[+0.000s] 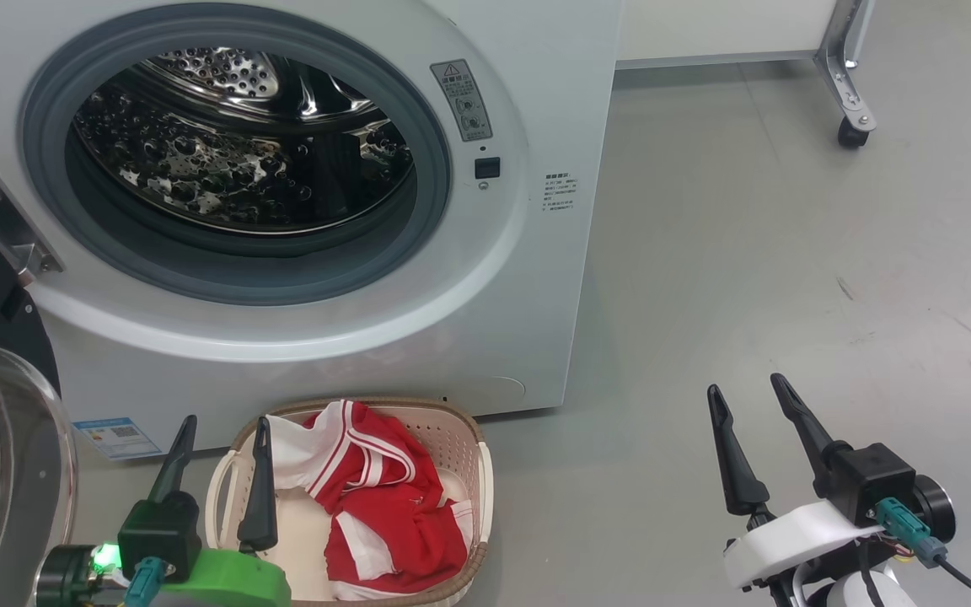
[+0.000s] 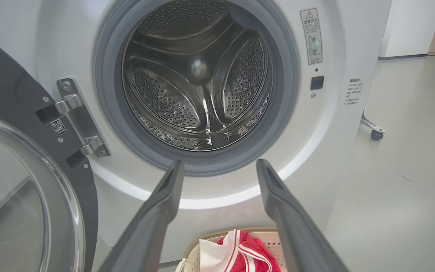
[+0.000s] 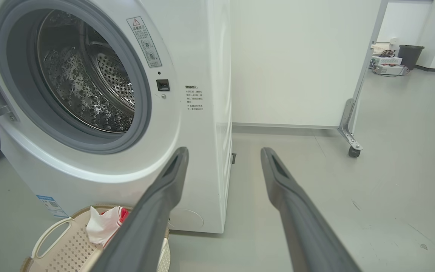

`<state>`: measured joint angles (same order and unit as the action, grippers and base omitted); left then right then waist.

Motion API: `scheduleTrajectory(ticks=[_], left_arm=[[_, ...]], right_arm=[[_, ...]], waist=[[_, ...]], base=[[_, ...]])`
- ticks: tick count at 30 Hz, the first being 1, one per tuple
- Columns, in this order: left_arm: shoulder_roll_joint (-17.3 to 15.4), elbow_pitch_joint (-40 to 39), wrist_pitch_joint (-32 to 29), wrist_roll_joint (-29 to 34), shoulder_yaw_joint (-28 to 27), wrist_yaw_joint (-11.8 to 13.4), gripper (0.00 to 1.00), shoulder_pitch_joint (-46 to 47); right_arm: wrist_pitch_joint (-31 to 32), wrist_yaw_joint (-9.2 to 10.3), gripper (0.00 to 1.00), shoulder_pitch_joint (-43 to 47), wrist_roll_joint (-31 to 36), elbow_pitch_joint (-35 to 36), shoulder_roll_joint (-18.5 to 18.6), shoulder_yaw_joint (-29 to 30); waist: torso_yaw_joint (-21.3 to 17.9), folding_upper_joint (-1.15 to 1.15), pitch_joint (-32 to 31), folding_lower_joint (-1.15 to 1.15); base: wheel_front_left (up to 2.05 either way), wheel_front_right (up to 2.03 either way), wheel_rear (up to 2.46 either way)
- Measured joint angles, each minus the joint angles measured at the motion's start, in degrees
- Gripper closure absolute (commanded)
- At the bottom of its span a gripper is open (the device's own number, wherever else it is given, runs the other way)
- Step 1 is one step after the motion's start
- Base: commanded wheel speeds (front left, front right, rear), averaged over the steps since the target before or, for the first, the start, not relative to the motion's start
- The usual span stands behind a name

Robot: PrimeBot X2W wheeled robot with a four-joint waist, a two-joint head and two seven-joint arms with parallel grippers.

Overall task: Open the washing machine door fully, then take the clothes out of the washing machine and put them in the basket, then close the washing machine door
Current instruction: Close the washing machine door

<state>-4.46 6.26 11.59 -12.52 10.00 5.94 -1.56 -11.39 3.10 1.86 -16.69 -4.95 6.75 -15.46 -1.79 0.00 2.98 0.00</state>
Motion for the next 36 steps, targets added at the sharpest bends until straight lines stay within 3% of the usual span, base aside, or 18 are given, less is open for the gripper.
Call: scheduleTrajectory(ticks=[18, 36], left_arm=[[-0.2, -3.4, -2.0, 1.5, 0.0, 0.3, 0.0, -1.3], [-0.2, -5.5, -3.5, 1.8, -0.1, 0.3, 0.0, -2.2]], right_arm=[[0.6, 0.09, 0.0, 0.9, 0.0, 1.4, 0.1, 0.0], [1.1, 0.15, 0.0, 0.9, -0.2, 2.1, 0.4, 0.0]], waist=[[0.3, 0.0, 0.6, 0.0], [0.8, 0.0, 0.4, 0.0]], base=[[-0.06, 0.14, -0.08], [-0.68, 0.79, -0.12]])
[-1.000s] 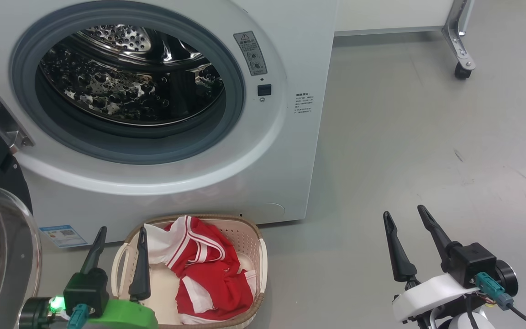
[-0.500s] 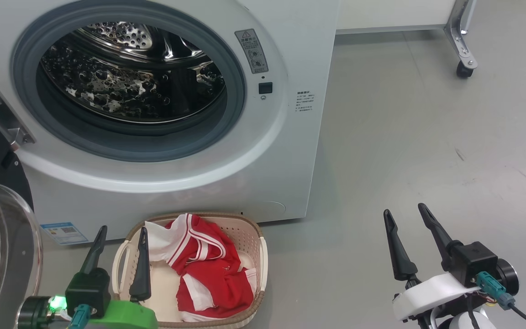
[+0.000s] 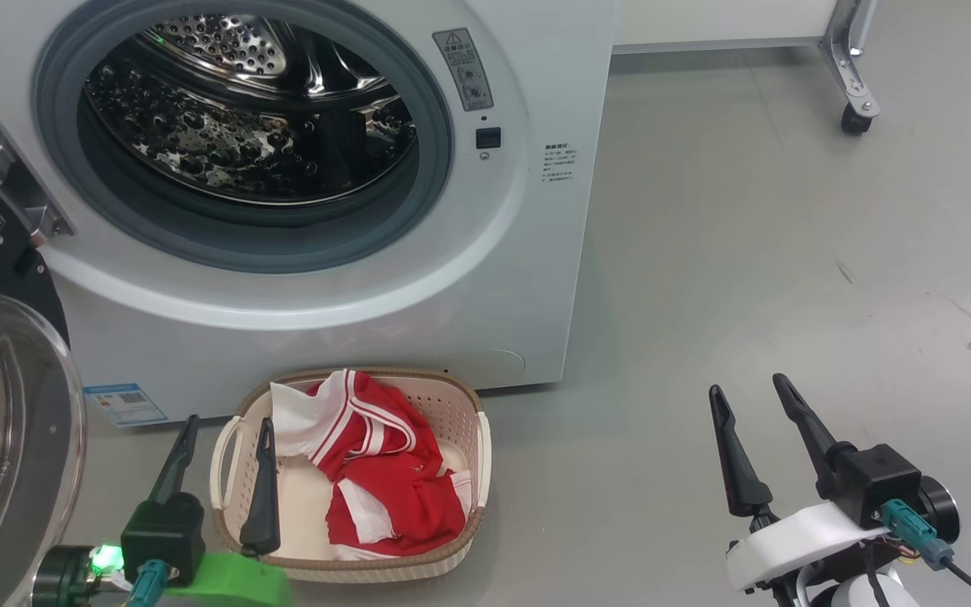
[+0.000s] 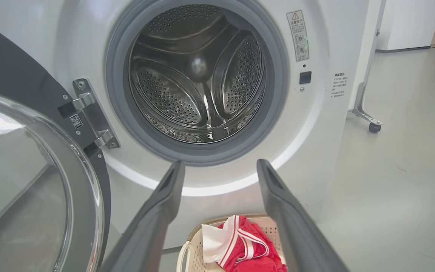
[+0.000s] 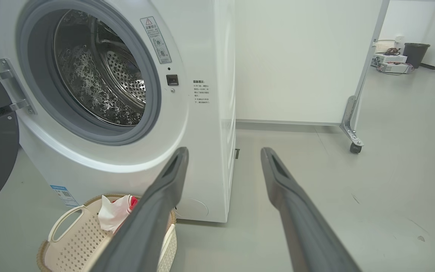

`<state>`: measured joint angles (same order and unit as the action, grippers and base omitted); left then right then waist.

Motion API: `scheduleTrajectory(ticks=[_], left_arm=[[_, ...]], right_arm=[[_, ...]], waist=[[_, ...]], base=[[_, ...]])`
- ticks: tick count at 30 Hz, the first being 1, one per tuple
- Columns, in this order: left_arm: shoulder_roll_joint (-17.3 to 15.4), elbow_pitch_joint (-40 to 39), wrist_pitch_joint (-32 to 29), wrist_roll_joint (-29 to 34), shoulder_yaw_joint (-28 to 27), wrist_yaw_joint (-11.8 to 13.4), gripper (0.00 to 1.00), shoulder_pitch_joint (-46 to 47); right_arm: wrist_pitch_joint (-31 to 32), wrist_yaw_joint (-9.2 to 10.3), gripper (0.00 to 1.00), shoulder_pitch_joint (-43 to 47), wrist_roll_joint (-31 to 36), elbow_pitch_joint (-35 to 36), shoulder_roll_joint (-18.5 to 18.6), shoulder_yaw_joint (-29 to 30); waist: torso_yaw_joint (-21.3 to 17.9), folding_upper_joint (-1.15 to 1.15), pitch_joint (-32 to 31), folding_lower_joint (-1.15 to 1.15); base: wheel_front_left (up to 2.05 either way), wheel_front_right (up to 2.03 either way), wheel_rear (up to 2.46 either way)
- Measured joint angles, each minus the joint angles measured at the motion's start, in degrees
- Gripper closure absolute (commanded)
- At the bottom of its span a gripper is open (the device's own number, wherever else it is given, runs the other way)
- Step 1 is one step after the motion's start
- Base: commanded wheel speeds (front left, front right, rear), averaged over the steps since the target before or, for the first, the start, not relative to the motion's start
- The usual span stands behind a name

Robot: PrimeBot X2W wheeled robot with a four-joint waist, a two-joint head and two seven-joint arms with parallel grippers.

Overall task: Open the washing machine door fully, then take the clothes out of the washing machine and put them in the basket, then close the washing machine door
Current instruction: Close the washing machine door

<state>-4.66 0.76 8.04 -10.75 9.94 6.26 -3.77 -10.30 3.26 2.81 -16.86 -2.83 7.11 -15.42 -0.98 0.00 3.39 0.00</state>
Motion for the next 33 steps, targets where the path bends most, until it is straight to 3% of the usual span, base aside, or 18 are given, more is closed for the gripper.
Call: scheduleTrajectory(ticks=[16, 33], left_arm=[[0.0, -1.4, -0.4, 0.0, 0.0, 0.0, 0.0, -0.3], [-0.2, -2.0, -0.9, 0.0, -0.3, 0.0, 0.0, -0.4]], right_arm=[[0.4, 0.01, 0.0, 0.1, -0.3, 0.4, 0.2, 0.0], [0.4, 0.43, 0.0, 0.1, -0.4, 0.4, 0.1, 0.1]], waist=[[0.5, 0.0, 0.1, 0.0], [0.6, 0.0, 0.1, 0.0]], base=[[-0.87, 0.89, -0.02], [-0.22, 0.22, 0.0]])
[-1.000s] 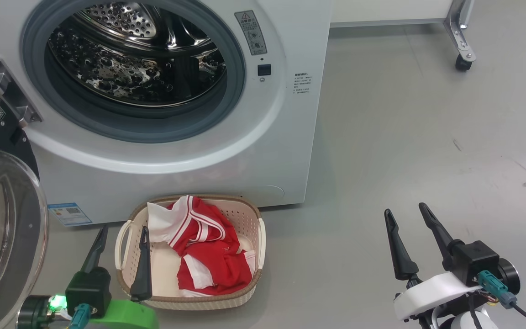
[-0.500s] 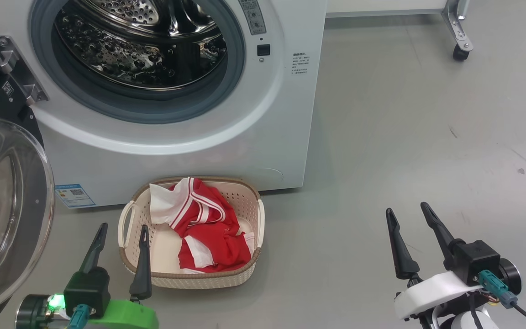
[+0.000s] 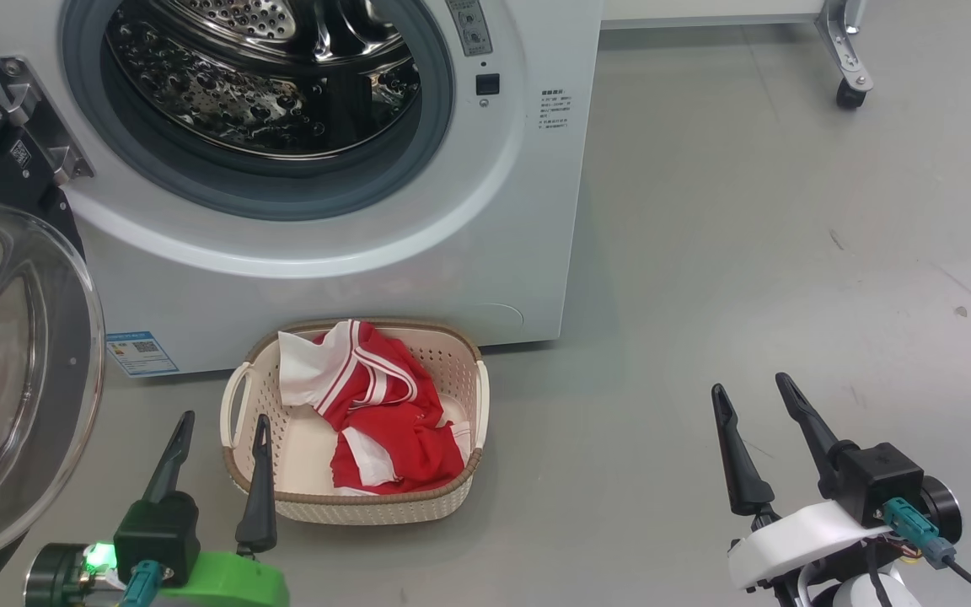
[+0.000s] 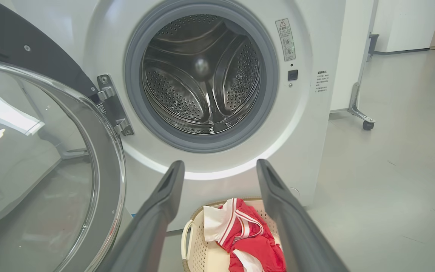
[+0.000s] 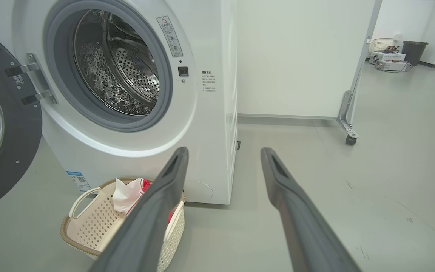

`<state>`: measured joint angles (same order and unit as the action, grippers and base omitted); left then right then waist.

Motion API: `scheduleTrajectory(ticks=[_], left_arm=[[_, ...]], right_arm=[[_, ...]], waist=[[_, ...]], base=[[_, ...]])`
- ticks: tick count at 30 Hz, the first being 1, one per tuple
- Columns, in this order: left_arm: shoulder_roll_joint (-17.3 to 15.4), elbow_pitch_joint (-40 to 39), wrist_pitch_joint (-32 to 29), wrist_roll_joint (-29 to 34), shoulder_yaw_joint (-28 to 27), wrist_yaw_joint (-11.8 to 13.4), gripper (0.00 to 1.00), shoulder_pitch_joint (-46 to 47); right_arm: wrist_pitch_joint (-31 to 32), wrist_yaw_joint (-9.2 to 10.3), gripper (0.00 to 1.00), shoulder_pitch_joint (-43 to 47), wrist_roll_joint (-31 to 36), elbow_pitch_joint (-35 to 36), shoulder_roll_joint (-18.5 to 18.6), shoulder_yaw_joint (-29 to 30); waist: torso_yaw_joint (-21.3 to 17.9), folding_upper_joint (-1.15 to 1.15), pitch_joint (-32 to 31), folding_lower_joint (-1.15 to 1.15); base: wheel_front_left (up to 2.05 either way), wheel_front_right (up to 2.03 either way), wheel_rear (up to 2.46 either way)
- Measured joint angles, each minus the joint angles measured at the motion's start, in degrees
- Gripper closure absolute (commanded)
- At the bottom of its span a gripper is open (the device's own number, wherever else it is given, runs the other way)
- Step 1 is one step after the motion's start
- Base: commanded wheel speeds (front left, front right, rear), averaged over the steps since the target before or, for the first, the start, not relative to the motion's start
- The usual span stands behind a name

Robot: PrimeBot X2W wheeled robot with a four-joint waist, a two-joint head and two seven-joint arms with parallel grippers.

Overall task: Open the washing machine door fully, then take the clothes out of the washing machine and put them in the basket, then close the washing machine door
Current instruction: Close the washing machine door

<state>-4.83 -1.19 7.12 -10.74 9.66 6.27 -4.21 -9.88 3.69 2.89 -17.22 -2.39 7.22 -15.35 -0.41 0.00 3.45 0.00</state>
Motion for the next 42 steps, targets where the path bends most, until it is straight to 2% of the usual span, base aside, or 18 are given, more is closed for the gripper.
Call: scheduleTrajectory(ticks=[12, 20, 28, 42], left_arm=[[-0.1, 0.0, -0.1, 0.1, 0.1, 0.0, 0.0, -0.3], [-0.1, 0.0, -0.7, 1.3, 1.3, 0.0, 0.0, -0.3], [-0.1, 0.0, -1.0, 1.5, 1.4, 0.0, 0.0, -0.3], [0.4, -0.5, -0.6, 1.5, -0.7, 0.1, 0.0, -2.5]], right_arm=[[0.0, 0.18, 0.0, 0.0, -0.1, 0.0, 0.0, 0.3], [0.0, 0.56, 0.0, 1.3, -0.3, -0.1, 0.1, 1.1], [0.0, 0.55, 0.0, 2.0, -0.4, 0.0, 0.6, 1.0], [0.8, 0.24, 0.0, 1.8, -0.3, 0.0, 1.9, 0.5]], waist=[[0.6, 0.0, -0.5, 0.0], [3.4, 0.0, -1.0, 0.0], [8.1, 0.0, -1.2, 0.0], [18.7, 0.0, -1.3, 0.0]], base=[[0.0, 0.0, 0.0], [0.0, 0.0, 0.0], [0.0, 0.0, 0.0], [0.0, 0.0, 0.0]])
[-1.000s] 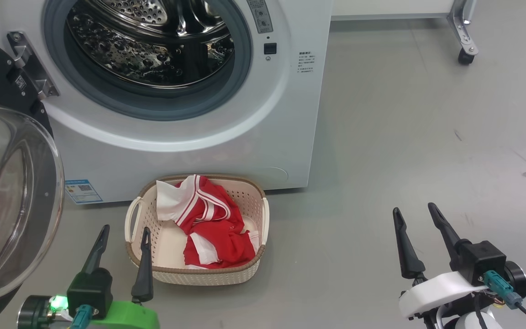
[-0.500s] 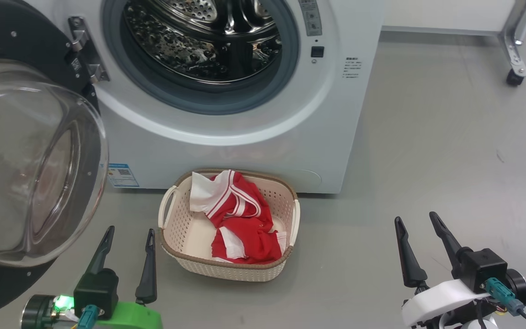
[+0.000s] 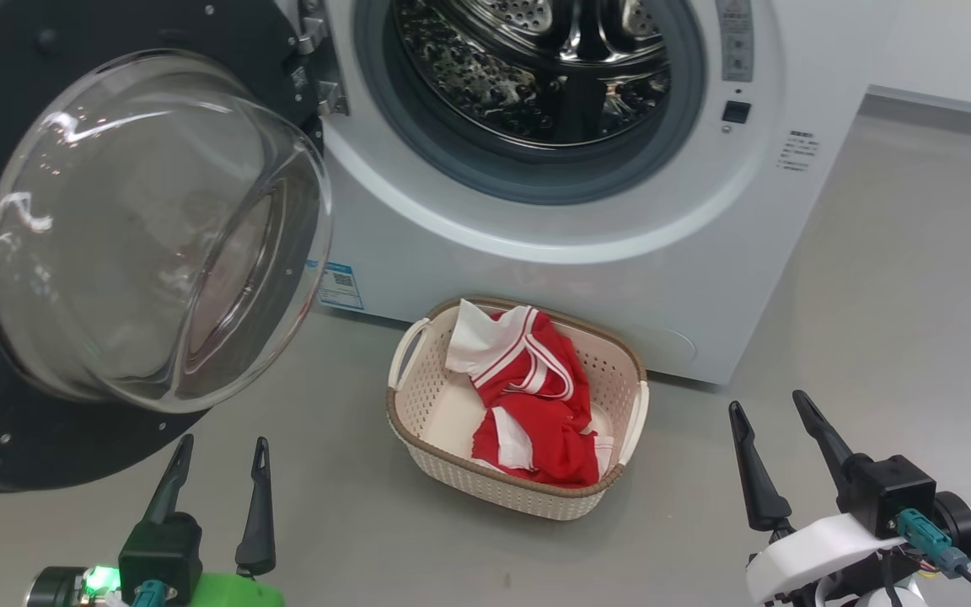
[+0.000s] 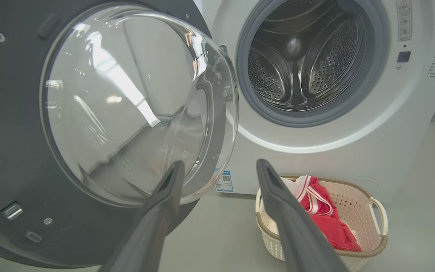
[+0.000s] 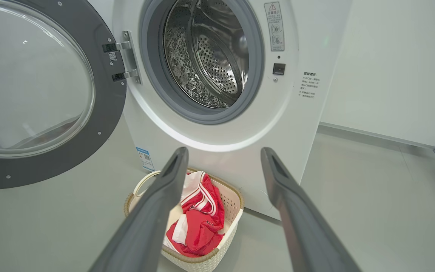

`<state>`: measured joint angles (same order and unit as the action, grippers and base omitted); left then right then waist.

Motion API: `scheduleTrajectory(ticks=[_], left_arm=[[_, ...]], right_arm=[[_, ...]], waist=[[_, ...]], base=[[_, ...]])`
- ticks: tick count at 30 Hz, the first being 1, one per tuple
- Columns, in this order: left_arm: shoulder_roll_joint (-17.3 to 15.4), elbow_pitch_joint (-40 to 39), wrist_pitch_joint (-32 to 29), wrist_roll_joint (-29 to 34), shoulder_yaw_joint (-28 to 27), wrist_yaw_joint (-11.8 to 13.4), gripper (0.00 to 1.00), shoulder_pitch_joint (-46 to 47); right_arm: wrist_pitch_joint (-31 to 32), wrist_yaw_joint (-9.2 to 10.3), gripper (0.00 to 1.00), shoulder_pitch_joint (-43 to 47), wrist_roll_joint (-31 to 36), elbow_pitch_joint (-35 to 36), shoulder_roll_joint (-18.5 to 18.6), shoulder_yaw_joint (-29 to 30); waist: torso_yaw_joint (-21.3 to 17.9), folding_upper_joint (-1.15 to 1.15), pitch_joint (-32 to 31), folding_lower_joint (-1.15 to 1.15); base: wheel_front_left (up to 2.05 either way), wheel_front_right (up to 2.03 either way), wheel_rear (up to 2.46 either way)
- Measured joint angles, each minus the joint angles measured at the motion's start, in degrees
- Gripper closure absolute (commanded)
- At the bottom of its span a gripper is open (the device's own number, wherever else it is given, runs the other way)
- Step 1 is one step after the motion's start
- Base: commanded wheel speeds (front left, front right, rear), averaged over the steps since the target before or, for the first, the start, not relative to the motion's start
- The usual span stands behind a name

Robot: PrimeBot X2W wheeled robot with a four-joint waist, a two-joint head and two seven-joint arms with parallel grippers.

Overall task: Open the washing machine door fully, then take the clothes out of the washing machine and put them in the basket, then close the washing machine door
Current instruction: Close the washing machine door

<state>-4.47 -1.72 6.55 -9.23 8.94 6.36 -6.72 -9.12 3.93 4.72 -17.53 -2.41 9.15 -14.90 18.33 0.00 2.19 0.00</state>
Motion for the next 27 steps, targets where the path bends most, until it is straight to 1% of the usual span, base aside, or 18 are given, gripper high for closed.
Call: scheduleTrajectory(ticks=[8, 14, 18, 24, 27], left_arm=[[0.3, -0.1, 0.1, 0.0, 0.1, 0.0, 0.0, -0.2], [0.4, -0.7, 0.7, -0.3, -2.1, 0.4, 0.0, -1.0], [0.6, -0.9, 0.8, -0.3, -2.8, 0.4, 0.0, -1.6], [1.0, -1.2, 1.4, -0.3, -3.2, 0.4, 0.0, -1.8], [1.1, -1.2, 1.4, -0.3, -3.3, 0.4, 0.0, -1.9]], right_arm=[[0.4, 0.09, 0.0, -0.1, 0.0, 0.2, 0.0, 0.6], [1.1, -0.33, 0.0, -1.8, 0.3, 0.2, -0.1, -1.1], [1.7, -0.87, 0.0, -2.5, 0.4, 0.2, -0.1, -1.8], [1.8, -0.96, 0.0, -3.3, 0.5, -0.1, -0.1, -1.9], [1.8, -1.32, 0.0, -3.4, 0.5, -0.3, -0.1, -1.9]], waist=[[6.5, 0.0, -0.1, 0.0], [10.4, 0.0, 0.4, 0.0], [11.7, 0.0, 1.0, 0.0], [12.3, 0.0, 1.6, 0.0], [12.4, 0.0, 1.7, 0.0]], base=[[0.0, 0.0, 0.0], [0.0, 0.0, 0.0], [0.0, 0.0, 0.0], [0.0, 0.0, 0.0], [0.0, 0.0, 0.0]])
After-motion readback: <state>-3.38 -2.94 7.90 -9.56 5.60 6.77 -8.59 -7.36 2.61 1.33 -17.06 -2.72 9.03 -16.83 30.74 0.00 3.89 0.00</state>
